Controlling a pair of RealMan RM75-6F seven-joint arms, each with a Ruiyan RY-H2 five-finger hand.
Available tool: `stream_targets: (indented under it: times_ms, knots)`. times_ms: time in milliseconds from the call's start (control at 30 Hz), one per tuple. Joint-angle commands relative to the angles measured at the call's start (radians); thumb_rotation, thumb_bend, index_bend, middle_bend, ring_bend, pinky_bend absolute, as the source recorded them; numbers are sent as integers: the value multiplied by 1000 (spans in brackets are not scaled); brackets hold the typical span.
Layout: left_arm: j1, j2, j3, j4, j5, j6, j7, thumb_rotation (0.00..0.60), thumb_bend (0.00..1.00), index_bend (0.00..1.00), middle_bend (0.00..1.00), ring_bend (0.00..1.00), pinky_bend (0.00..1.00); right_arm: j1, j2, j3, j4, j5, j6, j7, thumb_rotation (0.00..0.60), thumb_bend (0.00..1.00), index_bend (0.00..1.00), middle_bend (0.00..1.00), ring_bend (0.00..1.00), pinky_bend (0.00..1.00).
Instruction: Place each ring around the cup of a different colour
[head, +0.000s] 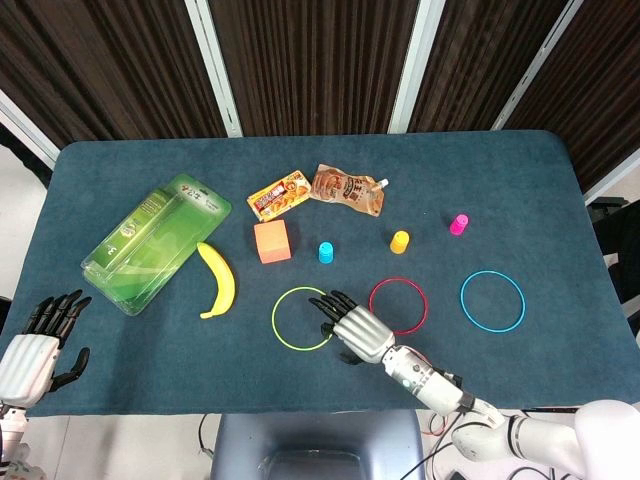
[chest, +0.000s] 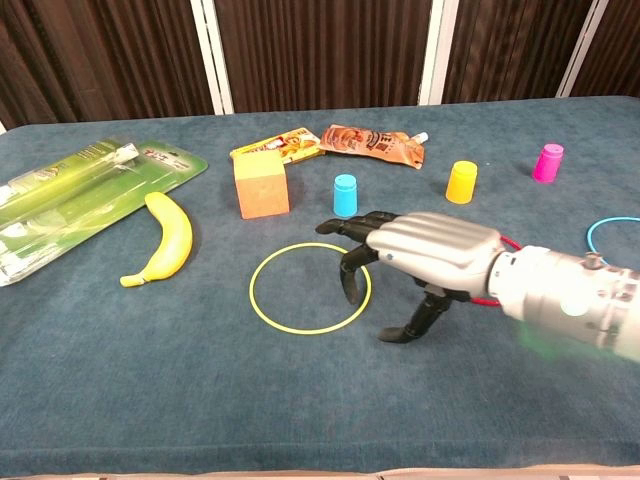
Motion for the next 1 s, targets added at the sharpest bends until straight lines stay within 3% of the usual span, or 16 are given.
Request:
stream_targets:
  times_ms: [33,667,1000]
  knots:
    - [1,4,2,0,2,0,-5,600,480,0,0,0,48,26,-39,-2,44,12,-9,5,600,362,587,0,0,0]
    - [-6,4,0,7,3,-11,-17,600,484,0,0,0,48,76,-79,-20,100,71,-15,1,600,457,649,13,0,0]
    - [-2,6,3,4,6,-6,-17,600,482,0,0,0,47,89,-78,-29,94,102,-28,-26,600,457,650,13,0,0]
